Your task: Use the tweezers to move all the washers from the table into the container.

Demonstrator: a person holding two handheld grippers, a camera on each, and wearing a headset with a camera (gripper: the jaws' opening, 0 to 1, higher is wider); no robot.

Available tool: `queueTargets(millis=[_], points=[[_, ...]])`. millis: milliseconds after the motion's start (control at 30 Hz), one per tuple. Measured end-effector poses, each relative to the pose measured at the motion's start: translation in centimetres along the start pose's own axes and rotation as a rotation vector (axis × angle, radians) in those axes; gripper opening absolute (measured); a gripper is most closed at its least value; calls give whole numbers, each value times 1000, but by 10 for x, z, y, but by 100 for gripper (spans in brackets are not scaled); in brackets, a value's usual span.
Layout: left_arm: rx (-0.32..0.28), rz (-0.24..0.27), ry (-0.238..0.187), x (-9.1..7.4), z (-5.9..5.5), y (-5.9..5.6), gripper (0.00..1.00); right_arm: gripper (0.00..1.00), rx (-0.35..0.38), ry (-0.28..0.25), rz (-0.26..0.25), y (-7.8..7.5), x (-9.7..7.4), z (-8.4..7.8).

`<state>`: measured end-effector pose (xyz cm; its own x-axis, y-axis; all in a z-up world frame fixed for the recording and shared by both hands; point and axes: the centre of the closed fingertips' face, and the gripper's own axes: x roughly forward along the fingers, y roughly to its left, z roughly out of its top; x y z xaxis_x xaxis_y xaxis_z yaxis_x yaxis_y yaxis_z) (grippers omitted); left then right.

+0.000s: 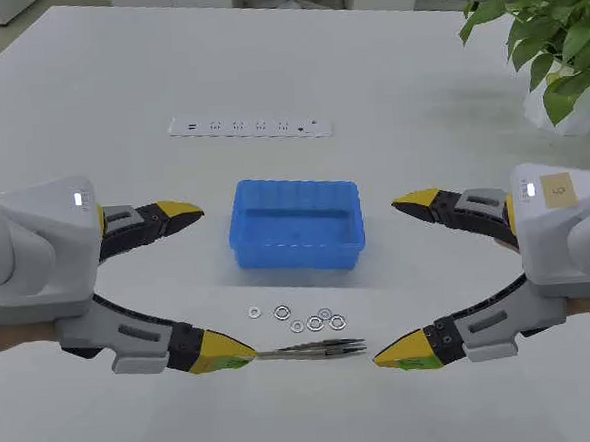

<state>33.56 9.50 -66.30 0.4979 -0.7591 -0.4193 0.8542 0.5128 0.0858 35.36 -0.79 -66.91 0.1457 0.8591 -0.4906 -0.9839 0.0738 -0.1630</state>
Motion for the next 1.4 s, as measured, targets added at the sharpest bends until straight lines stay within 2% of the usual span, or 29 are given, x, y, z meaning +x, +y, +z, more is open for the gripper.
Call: queueTargets(millis=[400, 600, 800, 1033, 1400], points=[[1, -9, 5, 4, 0, -2, 99, 98, 10, 11, -11, -2, -2, -4], [-5, -4, 3, 4, 0, 1, 99, 98, 12, 12, -14, -3, -2, -5], [-3, -3, -6, 5, 4, 2, 99, 98, 14, 9, -19, -5, -1, -4], [2, -2, -2, 5, 4, 2, 99, 98, 12, 18, -21, -4, -1, -7], [8, 2, 11, 0, 1, 0, 99, 97, 36, 9, -54, -7, -4, -10]])
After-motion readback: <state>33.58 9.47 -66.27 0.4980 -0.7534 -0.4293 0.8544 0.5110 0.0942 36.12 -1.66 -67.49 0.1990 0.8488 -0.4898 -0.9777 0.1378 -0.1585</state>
